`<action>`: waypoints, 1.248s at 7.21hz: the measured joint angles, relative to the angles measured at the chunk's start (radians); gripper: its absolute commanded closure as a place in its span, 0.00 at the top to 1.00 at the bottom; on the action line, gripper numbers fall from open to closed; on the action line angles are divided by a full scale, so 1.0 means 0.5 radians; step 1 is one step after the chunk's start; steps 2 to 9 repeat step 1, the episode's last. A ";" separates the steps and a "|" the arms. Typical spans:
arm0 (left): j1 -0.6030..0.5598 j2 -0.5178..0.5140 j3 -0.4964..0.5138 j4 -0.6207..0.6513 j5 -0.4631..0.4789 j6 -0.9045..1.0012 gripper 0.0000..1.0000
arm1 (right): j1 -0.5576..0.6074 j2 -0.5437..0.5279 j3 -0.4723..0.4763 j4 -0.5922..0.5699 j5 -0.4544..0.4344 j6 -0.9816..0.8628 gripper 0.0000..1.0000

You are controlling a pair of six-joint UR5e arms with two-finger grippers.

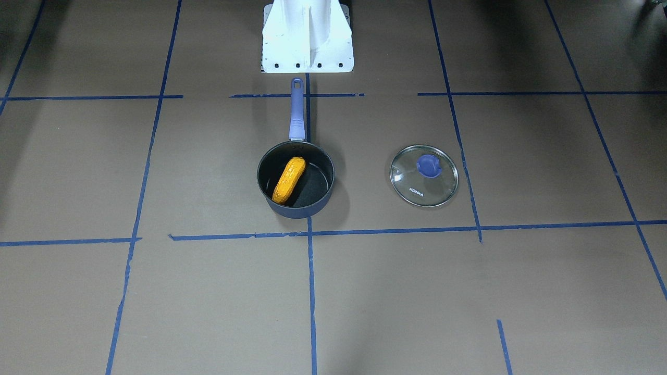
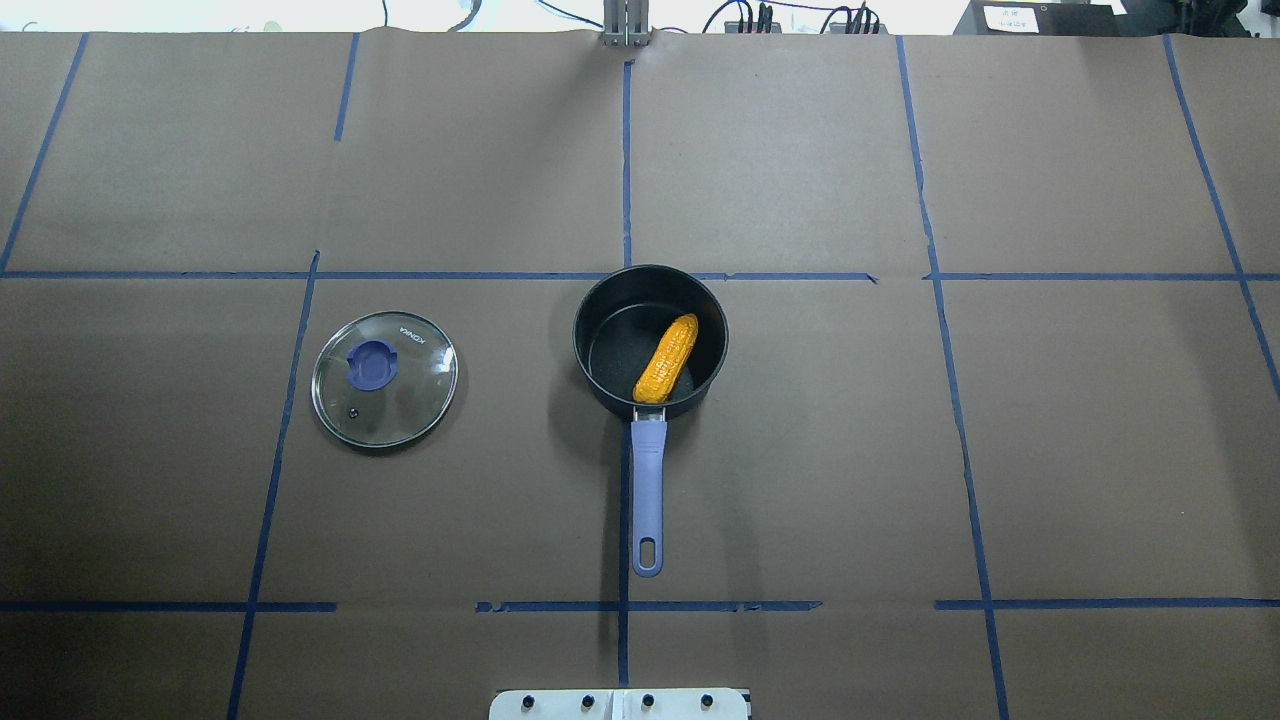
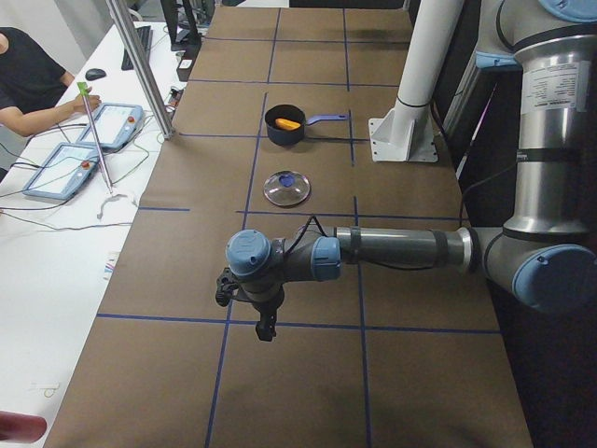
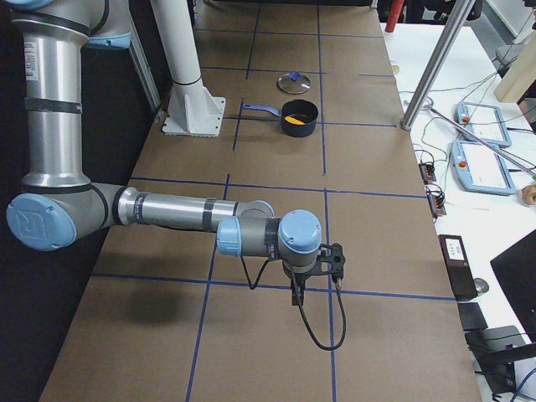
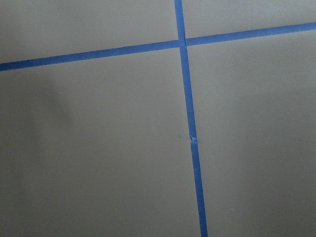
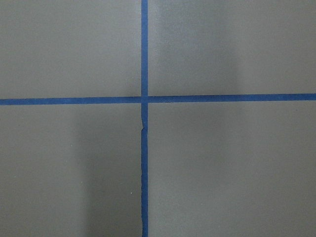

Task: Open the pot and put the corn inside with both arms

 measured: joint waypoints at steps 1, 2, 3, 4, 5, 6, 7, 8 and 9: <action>0.000 0.000 0.000 0.000 0.000 0.000 1.00 | 0.000 0.001 0.000 0.000 -0.001 -0.001 0.99; 0.000 0.000 0.000 0.000 0.000 0.000 1.00 | 0.000 0.001 0.000 0.000 -0.001 -0.001 0.99; 0.000 0.000 0.000 0.000 0.000 0.000 1.00 | 0.000 0.001 0.000 0.000 -0.001 -0.001 0.99; 0.000 0.000 0.000 0.000 0.000 0.000 1.00 | 0.000 0.001 0.000 0.000 -0.001 -0.001 0.99; 0.000 0.000 0.000 0.000 0.000 0.000 1.00 | 0.000 0.001 0.000 0.000 -0.001 -0.001 0.99; 0.000 0.000 0.000 0.000 0.000 0.000 1.00 | 0.000 0.001 0.000 0.000 -0.001 -0.001 0.99; 0.000 0.000 0.000 0.000 0.000 0.000 1.00 | 0.000 0.001 0.000 0.000 -0.001 -0.001 0.99; 0.000 0.000 0.000 0.000 0.000 0.000 1.00 | 0.000 0.001 0.000 0.000 -0.001 -0.001 0.99; 0.000 0.000 0.000 0.000 0.000 0.000 1.00 | 0.000 0.001 0.000 0.000 -0.001 -0.001 0.99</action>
